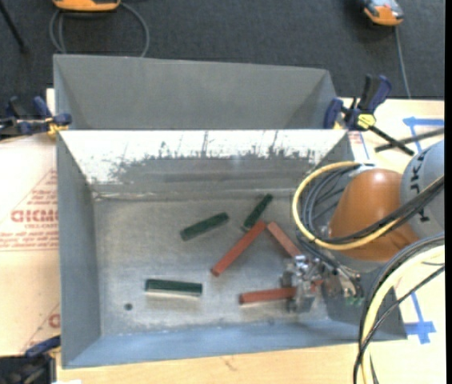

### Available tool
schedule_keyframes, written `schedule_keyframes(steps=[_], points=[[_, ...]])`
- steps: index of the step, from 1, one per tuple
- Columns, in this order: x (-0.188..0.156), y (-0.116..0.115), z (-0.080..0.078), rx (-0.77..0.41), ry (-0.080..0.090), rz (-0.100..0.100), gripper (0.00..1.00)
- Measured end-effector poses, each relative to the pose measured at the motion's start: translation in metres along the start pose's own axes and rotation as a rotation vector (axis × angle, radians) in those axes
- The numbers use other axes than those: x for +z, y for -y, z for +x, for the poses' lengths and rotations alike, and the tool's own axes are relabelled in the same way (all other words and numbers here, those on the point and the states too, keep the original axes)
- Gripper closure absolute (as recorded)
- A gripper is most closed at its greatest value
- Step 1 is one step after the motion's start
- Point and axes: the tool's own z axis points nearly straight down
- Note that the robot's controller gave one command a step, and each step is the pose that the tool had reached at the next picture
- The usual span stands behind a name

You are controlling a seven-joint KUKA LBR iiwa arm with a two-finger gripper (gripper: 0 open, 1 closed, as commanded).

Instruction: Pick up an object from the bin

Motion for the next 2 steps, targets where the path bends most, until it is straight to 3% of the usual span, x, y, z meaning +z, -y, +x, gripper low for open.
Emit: schedule_keyframes(steps=[2], points=[[-0.019,0.000,0.002,0.000,-0.014,-0.003,1.00]])
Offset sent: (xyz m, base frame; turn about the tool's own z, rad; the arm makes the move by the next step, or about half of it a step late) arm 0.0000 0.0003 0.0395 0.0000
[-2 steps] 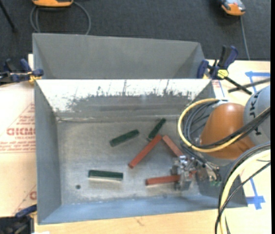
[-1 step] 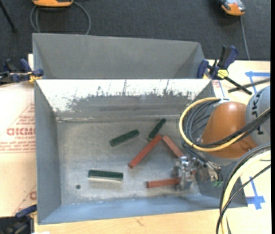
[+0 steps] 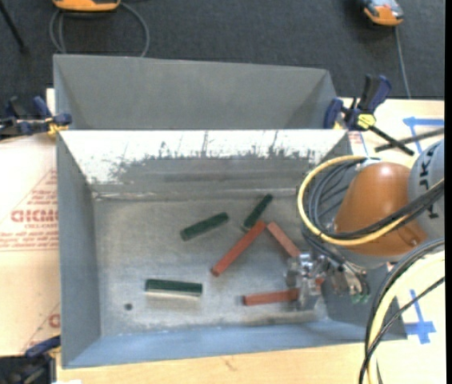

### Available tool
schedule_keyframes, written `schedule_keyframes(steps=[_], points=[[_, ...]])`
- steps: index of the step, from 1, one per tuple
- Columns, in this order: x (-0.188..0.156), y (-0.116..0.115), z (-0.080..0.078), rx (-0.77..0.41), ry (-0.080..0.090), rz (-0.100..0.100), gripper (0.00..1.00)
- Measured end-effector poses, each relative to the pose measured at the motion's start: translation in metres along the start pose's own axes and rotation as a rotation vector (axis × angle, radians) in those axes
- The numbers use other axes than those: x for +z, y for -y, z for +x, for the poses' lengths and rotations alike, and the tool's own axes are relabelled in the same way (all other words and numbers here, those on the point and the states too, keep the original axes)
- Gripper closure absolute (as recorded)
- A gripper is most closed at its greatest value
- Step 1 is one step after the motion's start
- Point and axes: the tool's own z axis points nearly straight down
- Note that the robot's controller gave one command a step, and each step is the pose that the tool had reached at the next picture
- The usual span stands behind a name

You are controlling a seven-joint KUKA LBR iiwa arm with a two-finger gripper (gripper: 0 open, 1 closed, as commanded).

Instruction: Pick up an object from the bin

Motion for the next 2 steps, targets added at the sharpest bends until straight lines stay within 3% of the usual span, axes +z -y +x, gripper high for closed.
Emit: schedule_keyframes(steps=[2], points=[[-0.030,0.000,0.001,0.000,-0.005,-0.002,1.00]])
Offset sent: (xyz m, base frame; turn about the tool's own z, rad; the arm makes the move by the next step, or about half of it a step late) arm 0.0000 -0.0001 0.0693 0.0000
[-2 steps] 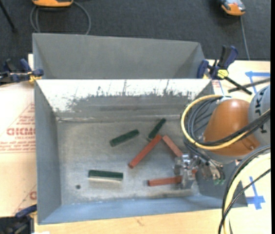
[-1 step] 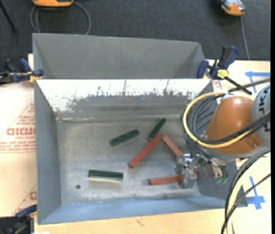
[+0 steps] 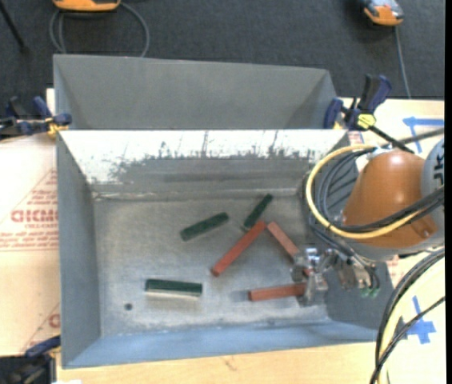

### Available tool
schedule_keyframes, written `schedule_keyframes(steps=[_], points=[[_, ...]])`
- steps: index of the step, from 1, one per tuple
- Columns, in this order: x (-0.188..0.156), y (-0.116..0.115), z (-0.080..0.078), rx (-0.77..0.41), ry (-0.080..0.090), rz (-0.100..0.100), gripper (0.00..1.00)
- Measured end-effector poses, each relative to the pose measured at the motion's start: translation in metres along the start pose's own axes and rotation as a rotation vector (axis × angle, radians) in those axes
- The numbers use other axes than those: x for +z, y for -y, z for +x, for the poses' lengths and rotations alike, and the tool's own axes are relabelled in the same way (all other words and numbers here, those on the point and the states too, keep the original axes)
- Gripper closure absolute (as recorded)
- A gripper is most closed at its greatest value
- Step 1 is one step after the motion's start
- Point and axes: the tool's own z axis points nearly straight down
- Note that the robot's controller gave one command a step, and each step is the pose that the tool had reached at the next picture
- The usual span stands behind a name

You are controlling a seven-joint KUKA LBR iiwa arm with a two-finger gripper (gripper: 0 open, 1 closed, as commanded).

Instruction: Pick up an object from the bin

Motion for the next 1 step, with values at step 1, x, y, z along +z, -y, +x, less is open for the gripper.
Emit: schedule_keyframes(steps=[1], points=[[-0.0196,0.0000,0.0006,0.000,-0.003,-0.001,1.00]])
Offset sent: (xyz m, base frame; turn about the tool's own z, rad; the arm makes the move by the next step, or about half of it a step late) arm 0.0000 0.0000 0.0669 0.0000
